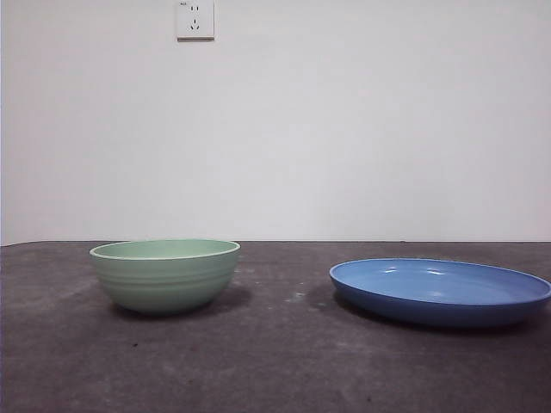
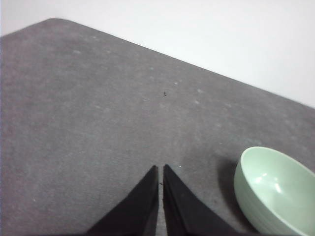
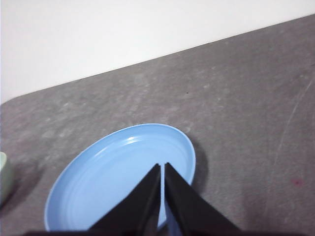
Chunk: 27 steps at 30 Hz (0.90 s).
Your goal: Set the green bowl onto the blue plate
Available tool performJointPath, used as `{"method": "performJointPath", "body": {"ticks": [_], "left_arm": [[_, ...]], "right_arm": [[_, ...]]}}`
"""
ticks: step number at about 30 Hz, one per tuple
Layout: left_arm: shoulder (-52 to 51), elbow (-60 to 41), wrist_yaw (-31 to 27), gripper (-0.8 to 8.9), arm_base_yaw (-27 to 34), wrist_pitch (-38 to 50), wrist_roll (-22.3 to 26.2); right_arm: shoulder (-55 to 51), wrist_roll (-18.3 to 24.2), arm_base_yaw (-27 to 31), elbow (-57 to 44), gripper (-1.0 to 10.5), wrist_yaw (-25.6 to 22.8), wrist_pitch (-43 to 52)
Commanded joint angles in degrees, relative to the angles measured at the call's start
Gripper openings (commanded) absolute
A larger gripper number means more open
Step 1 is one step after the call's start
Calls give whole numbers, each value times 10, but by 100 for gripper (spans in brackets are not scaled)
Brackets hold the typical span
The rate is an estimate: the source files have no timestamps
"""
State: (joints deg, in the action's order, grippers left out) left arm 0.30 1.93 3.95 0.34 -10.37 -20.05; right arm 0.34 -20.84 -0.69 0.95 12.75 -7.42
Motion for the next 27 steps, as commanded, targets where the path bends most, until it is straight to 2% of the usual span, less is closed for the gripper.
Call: {"method": "performJointPath", "body": {"ticks": [1,5,10,13,17,21,27], "left_arm": [[-1,15,0,15,1,-11,-43],[3,53,6,15,1,-46,-59],[30,124,8,15,1,-82,-59],[61,173,16,15,0,-104,-43],[120,242,56,15,0,-153,-2],[193,306,103,15,0,-204,43],[295,382,199,15,0,-267,97]], "right_arm": [[-1,-31,1,14,7,3,6],[-1,-30,1,52,8,3,5],[7,-29,1,118,8,3,-15],[26,-20,1,167,8,3,-50],[74,0,1,236,8,4,-107],[143,41,1,312,8,17,-185],[255,119,1,422,8,73,-319]]}}
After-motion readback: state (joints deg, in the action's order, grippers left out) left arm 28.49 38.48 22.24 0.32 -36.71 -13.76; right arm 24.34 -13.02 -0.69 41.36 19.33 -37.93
